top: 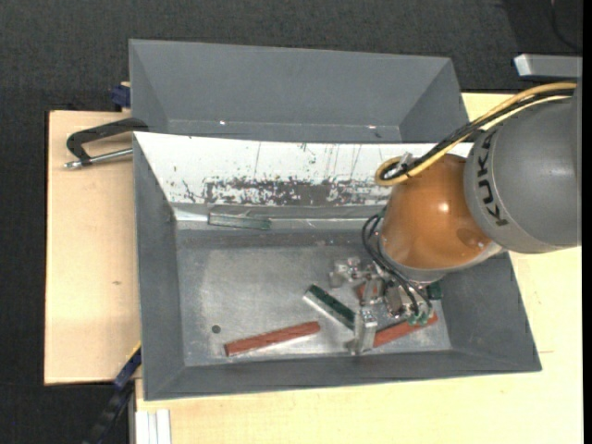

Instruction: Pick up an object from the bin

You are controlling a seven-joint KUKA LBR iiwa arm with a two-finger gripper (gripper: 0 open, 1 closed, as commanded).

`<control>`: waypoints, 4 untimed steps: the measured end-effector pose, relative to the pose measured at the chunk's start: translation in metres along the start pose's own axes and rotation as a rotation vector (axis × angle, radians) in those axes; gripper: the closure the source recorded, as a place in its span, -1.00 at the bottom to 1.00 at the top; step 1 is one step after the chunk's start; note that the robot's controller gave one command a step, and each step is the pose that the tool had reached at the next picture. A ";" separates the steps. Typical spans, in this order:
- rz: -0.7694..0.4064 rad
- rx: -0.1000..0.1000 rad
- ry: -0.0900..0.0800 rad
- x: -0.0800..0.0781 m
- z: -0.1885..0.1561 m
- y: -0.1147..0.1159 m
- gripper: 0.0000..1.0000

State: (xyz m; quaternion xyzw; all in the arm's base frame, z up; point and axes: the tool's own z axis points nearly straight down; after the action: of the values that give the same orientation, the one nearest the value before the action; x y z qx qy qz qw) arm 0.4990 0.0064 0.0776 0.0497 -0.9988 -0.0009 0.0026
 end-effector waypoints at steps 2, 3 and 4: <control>0.146 0.000 -0.008 -0.007 0.000 0.032 1.00; 0.134 0.000 -0.003 -0.014 -0.052 0.034 1.00; 0.119 0.000 -0.017 -0.027 -0.083 0.032 1.00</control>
Offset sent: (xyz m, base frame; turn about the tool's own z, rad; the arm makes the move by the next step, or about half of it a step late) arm 0.0000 0.0000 0.0000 0.0000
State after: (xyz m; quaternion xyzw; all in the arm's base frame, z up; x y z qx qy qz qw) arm 0.5234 0.0405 0.1605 -0.0096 -0.9999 -0.0009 -0.0056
